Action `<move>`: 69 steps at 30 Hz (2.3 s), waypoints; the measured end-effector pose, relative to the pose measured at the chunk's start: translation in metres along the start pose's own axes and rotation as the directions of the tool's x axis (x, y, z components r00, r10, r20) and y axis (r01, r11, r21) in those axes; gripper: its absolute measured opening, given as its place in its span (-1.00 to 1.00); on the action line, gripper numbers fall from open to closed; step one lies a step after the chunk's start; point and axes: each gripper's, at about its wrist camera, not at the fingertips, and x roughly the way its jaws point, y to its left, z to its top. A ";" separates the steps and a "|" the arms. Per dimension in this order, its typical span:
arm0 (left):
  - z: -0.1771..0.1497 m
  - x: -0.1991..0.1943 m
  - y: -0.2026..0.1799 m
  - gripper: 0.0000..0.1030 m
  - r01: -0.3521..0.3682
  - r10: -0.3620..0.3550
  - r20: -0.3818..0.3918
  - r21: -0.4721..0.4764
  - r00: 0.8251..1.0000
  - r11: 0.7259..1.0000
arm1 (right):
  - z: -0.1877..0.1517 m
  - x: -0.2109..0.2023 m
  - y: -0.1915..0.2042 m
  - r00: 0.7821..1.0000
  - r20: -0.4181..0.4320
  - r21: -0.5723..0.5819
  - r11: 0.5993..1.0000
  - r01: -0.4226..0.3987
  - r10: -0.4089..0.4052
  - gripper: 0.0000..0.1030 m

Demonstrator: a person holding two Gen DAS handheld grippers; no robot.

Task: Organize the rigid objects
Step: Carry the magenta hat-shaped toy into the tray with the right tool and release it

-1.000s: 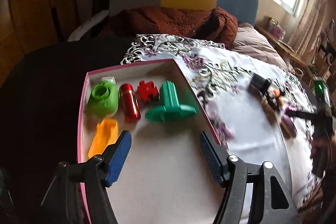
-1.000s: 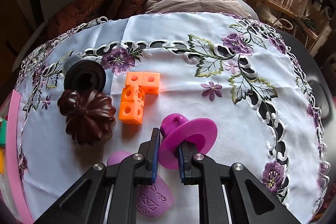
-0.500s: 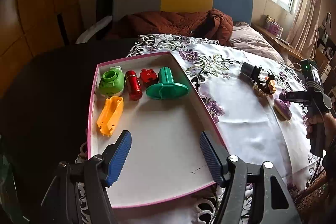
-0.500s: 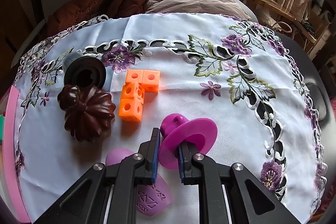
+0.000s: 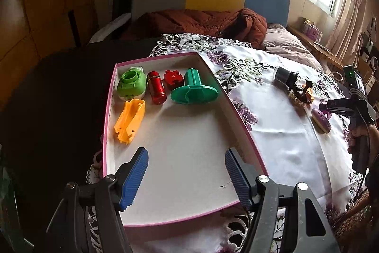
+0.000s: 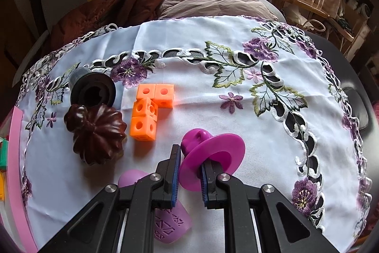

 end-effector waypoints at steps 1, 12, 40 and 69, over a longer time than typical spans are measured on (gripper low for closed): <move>0.000 0.000 0.001 0.33 -0.002 0.002 -0.001 -0.002 1.000 1.000 | -0.001 0.002 0.001 1.000 -0.009 -0.005 1.000 -0.003 0.003 -0.70; -0.002 -0.008 0.019 0.33 -0.028 0.029 0.020 -0.045 0.999 0.999 | 0.005 -0.012 -0.013 0.998 0.060 0.079 0.997 -0.024 0.019 -0.71; -0.021 -0.013 0.097 0.30 0.000 0.001 0.006 -0.240 1.000 0.971 | -0.066 -0.092 0.286 0.779 -0.110 -0.375 0.700 -0.608 0.618 -0.71; -0.028 -0.015 0.104 0.30 -0.019 0.020 0.002 -0.251 1.000 0.968 | -0.076 -0.079 0.313 0.742 -0.170 -0.352 0.663 -0.660 0.648 0.26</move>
